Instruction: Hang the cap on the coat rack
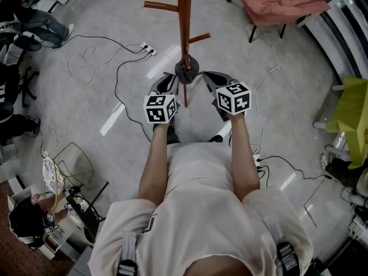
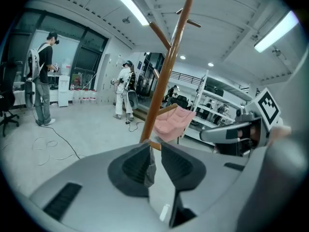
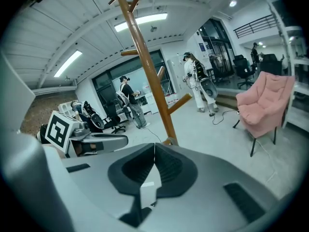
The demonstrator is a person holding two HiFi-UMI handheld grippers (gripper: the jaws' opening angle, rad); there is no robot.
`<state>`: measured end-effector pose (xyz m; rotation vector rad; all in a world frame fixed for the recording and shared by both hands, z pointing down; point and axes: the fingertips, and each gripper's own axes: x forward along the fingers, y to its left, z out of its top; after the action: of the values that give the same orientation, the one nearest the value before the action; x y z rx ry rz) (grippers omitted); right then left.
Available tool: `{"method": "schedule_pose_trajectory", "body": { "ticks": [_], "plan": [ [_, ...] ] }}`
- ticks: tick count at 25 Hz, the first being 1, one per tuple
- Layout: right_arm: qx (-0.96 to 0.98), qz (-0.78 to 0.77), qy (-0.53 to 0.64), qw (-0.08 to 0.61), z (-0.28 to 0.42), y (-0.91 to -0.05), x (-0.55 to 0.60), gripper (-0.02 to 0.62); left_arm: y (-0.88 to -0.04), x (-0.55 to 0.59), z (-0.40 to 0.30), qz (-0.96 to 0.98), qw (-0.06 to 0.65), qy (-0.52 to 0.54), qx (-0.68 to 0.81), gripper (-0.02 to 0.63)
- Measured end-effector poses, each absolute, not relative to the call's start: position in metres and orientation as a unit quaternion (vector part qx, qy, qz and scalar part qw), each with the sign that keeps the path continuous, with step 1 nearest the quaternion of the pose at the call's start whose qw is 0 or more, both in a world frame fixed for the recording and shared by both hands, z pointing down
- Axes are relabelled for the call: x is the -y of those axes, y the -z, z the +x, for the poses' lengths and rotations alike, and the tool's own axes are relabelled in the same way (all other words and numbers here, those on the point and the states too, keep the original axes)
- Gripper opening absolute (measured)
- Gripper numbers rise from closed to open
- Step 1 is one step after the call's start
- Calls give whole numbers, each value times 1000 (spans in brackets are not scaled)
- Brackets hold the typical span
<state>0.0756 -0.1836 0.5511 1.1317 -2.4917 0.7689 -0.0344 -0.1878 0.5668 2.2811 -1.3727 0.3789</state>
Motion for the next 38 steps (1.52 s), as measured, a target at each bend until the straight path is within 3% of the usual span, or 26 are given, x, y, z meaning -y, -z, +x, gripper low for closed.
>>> {"method": "schedule_pose_trajectory", "body": {
  "ticks": [4,21,33,38],
  "plan": [
    [864,397,-269,150,78,-552,186,5,-566,189,-35,824,226,-138,501,8],
    [823,452,-319,130,70,-573,185,5,-568,194,-47,869,214,-187,405,8],
    [755,558,-339,57,62,-579,176,5,-560,200,-66,915,167,-224,291,8],
    [749,564,-341,68,49,-587,160,5,-568,198,-69,920,172,-223,271,8]
  ]
}}
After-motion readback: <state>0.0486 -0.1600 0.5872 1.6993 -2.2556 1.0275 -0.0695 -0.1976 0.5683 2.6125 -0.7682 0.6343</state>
